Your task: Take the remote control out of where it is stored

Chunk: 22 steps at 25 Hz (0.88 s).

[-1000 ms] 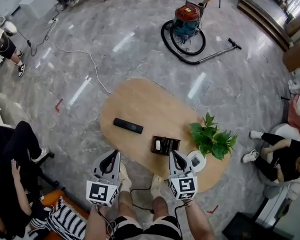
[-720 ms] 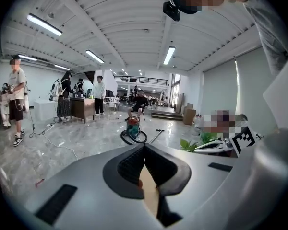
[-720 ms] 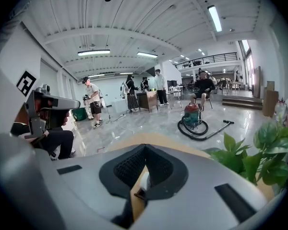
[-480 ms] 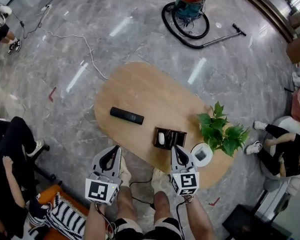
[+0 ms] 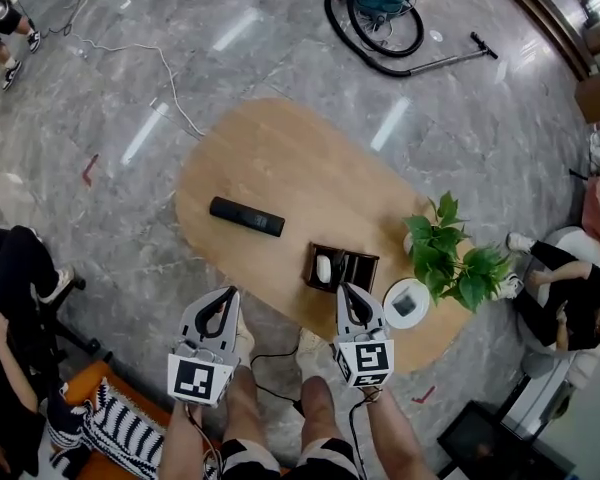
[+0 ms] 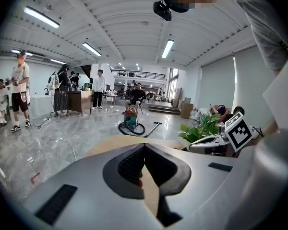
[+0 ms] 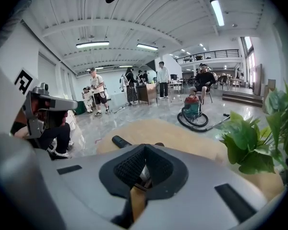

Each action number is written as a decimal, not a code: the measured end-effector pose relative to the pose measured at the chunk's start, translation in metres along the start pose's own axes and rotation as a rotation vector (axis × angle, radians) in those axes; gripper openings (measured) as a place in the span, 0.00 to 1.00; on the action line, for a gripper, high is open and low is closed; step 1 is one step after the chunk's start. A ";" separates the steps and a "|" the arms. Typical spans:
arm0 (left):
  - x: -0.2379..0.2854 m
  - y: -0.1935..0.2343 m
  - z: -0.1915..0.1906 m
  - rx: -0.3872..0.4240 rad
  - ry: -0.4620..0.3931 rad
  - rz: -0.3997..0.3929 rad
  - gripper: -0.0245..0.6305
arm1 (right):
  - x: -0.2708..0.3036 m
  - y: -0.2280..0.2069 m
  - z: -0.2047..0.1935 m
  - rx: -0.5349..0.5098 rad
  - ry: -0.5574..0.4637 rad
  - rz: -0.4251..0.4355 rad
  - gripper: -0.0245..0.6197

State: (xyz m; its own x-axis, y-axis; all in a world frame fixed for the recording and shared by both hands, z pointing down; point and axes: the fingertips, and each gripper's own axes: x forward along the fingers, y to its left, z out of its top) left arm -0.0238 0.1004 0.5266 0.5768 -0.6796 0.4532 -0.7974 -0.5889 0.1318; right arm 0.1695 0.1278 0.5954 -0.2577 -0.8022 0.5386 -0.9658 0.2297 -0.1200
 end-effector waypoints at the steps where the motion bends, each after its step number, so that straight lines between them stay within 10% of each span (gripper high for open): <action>1: 0.001 0.000 -0.005 -0.003 0.004 -0.002 0.04 | 0.002 0.000 -0.003 0.001 0.002 0.000 0.05; 16: 0.016 -0.005 -0.024 -0.046 0.023 -0.057 0.04 | 0.020 0.005 -0.024 0.012 0.022 -0.014 0.06; 22: 0.019 -0.007 -0.026 -0.049 0.024 -0.080 0.04 | 0.030 0.010 -0.037 0.027 0.069 0.010 0.20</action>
State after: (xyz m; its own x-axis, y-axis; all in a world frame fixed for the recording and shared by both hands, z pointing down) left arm -0.0117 0.1028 0.5576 0.6348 -0.6207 0.4601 -0.7573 -0.6180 0.2111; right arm 0.1535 0.1262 0.6413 -0.2653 -0.7599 0.5934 -0.9640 0.2217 -0.1471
